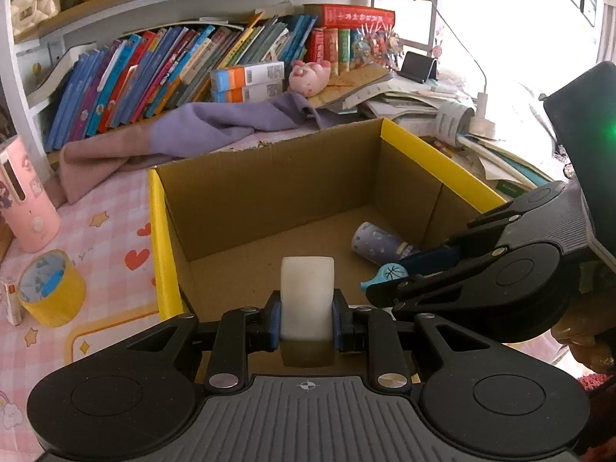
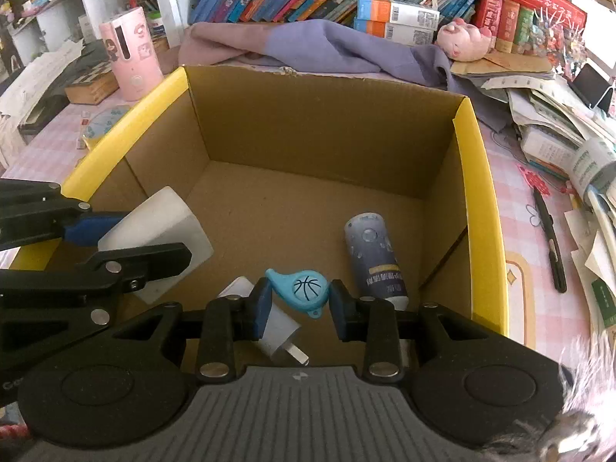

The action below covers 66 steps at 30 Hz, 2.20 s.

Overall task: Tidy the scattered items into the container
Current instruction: 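Lower into the box and open the right gripper releasing the tag while the left releases the block, then withdraw both open grippers from the box back toward the table items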

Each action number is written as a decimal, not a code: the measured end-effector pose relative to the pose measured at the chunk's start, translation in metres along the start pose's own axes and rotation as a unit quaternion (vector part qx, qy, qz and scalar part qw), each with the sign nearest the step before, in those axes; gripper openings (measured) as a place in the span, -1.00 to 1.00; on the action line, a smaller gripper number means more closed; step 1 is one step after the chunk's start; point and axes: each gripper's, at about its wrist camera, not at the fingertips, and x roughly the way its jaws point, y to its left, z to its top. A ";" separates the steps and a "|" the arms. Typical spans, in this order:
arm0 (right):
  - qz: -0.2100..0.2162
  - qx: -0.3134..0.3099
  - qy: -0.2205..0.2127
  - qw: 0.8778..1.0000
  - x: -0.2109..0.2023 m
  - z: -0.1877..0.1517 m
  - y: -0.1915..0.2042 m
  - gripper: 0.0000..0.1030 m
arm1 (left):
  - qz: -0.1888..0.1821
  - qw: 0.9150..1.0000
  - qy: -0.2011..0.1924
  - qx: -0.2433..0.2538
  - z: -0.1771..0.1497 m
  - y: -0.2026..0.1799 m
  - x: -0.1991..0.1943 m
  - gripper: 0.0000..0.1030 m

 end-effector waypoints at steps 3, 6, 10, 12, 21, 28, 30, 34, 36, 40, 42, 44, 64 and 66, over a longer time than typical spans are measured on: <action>0.002 -0.001 0.001 1.000 0.002 0.001 -0.002 -0.41 | 0.001 1.000 0.003 -0.005 0.001 -0.001 0.002 -0.55; 0.007 0.005 0.015 1.000 0.008 0.002 -0.005 -0.41 | 0.003 1.000 0.004 -0.007 0.001 -0.001 0.003 -0.55; 0.015 0.007 0.017 1.000 0.009 0.002 -0.006 -0.41 | 0.006 1.000 0.005 -0.009 0.001 -0.002 0.004 -0.55; 0.016 0.005 0.017 1.000 0.009 0.001 -0.006 -0.41 | 0.007 1.000 0.004 -0.012 0.001 -0.003 0.004 -0.55; 0.015 0.013 0.006 1.000 0.004 -0.002 -0.005 -0.36 | 0.013 1.000 -0.007 -0.020 -0.002 -0.004 -0.005 -0.45; 0.010 0.028 -0.022 0.999 -0.012 -0.004 -0.007 -0.28 | 0.041 0.998 -0.031 -0.025 -0.007 -0.003 -0.021 0.25; 0.008 0.032 -0.029 0.999 -0.017 -0.006 -0.006 -0.26 | 0.043 0.998 -0.038 -0.026 -0.008 -0.003 -0.026 0.30; 0.004 0.032 -0.041 0.999 -0.025 -0.009 -0.002 -0.25 | 0.047 0.997 -0.050 -0.022 -0.012 -0.006 -0.035 0.34; 0.001 0.032 -0.046 0.998 -0.029 -0.011 0.000 -0.25 | 0.046 0.997 -0.055 -0.022 -0.013 -0.007 -0.038 0.41; -0.009 0.035 -0.059 0.998 -0.039 -0.015 0.001 -0.19 | 0.043 0.997 -0.066 -0.019 -0.016 -0.008 -0.044 0.47; -0.014 0.036 -0.064 0.997 -0.043 -0.017 0.002 -0.18 | 0.040 0.997 -0.070 -0.017 -0.016 -0.009 -0.048 0.48; -0.020 0.037 -0.069 0.997 -0.047 -0.019 0.005 -0.18 | 0.036 0.996 -0.075 -0.014 -0.018 -0.008 -0.051 0.49; -0.107 0.078 -0.129 0.983 -0.099 -0.051 0.069 -0.13 | -0.024 0.994 -0.101 0.016 -0.055 0.023 -0.104 0.55; -0.109 0.082 -0.122 0.983 -0.102 -0.057 0.079 -0.13 | -0.029 0.994 -0.105 0.019 -0.060 0.027 -0.112 0.57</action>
